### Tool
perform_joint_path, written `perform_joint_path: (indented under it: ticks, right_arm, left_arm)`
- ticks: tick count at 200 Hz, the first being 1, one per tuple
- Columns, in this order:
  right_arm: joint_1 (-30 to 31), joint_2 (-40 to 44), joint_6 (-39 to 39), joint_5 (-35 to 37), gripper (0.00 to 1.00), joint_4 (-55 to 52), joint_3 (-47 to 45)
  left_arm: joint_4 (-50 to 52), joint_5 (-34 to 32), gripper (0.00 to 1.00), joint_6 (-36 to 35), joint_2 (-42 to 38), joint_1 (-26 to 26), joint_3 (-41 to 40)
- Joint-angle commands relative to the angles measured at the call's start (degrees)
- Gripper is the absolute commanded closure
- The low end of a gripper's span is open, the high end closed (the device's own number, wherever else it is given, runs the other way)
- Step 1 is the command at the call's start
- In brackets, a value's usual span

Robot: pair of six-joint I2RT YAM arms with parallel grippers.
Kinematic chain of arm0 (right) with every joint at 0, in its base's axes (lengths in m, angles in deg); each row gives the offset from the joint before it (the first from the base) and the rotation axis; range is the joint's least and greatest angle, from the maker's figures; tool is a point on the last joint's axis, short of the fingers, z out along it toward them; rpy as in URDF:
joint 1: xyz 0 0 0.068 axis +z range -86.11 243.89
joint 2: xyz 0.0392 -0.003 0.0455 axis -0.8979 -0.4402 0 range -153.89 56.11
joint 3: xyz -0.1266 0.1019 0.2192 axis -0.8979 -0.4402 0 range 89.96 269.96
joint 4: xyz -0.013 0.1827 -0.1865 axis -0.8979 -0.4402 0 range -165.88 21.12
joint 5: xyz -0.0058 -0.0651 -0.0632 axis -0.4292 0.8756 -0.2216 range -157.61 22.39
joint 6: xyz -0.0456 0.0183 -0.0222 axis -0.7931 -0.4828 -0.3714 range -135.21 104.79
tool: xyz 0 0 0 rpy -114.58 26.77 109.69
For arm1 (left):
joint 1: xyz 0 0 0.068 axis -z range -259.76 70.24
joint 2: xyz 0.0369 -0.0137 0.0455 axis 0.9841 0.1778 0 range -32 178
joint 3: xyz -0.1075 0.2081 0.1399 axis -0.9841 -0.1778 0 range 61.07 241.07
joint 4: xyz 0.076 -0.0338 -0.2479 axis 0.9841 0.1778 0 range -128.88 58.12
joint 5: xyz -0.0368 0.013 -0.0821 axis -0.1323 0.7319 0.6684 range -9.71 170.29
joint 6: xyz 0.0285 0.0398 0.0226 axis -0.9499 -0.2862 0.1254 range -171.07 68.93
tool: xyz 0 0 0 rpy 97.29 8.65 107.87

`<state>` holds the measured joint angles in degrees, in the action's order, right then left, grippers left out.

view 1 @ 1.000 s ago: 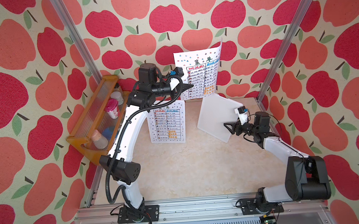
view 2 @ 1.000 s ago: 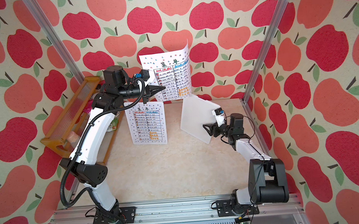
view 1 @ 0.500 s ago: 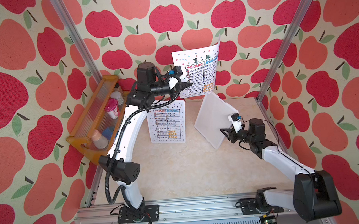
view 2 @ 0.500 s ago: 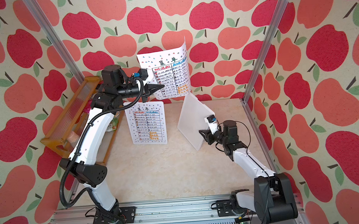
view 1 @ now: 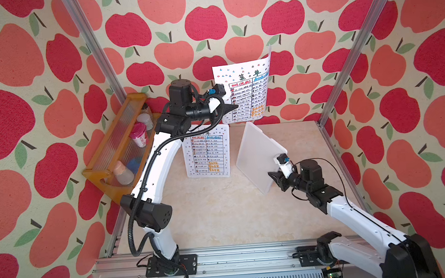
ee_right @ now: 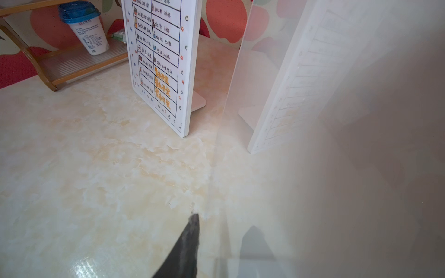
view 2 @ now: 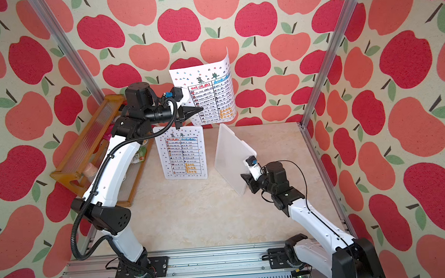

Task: Insert the menus into the narrow rack
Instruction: Adjust the narrow rack at the center of the board.

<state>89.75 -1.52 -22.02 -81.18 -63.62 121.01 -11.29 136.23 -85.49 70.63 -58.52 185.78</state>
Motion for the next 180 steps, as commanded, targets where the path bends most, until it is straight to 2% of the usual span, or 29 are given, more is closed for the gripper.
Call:
perform_joint_path:
  ticks: [1,28,45,76,106,116,138,161,180]
  right_arm:
    - [1.27,2.94,0.66,5.08,0.56,-2.5,-2.52]
    - [1.54,5.96,0.9,8.64,0.32,-2.71,-2.31]
    - [1.66,8.04,0.48,10.83,0.19,-5.64,-0.01]
    - [2.87,9.43,-1.1,14.31,0.01,-12.7,6.55]
    - [8.29,8.24,-5.45,20.27,0.01,-16.5,11.96]
    - [10.21,7.87,-6.97,20.84,0.01,-16.58,13.43]
    - [12.92,7.38,-9.99,19.54,0.01,-15.85,16.68]
    - [12.86,3.56,-14.07,18.31,0.01,-15.71,22.22]
    - [12.96,-2.99,-17.46,15.81,0.01,-18.95,31.03]
  left_arm:
    - [-1.05,2.17,1.0,-0.34,-2.1,-0.83,-0.83]
    - [-0.53,4.06,1.0,-0.63,-2.36,-1.48,-1.33]
    - [1.24,6.5,1.0,-3.6,-2.81,-1.98,-1.46]
    - [4.94,8.75,1.0,-7.95,-2.47,-2.94,-0.29]
    - [8.86,17.87,1.0,-7.65,-1.4,-4.87,2.13]
    - [11.57,19.91,1.0,-10.31,-1.36,-5.05,2.29]
    - [20.52,23.78,1.0,-17.56,-1.07,-5.56,4.68]
    - [24.51,28.13,1.0,-18.85,-1.07,-7.91,5.66]
    - [27.4,30.45,1.0,-19.53,-1.5,-9.27,5.51]
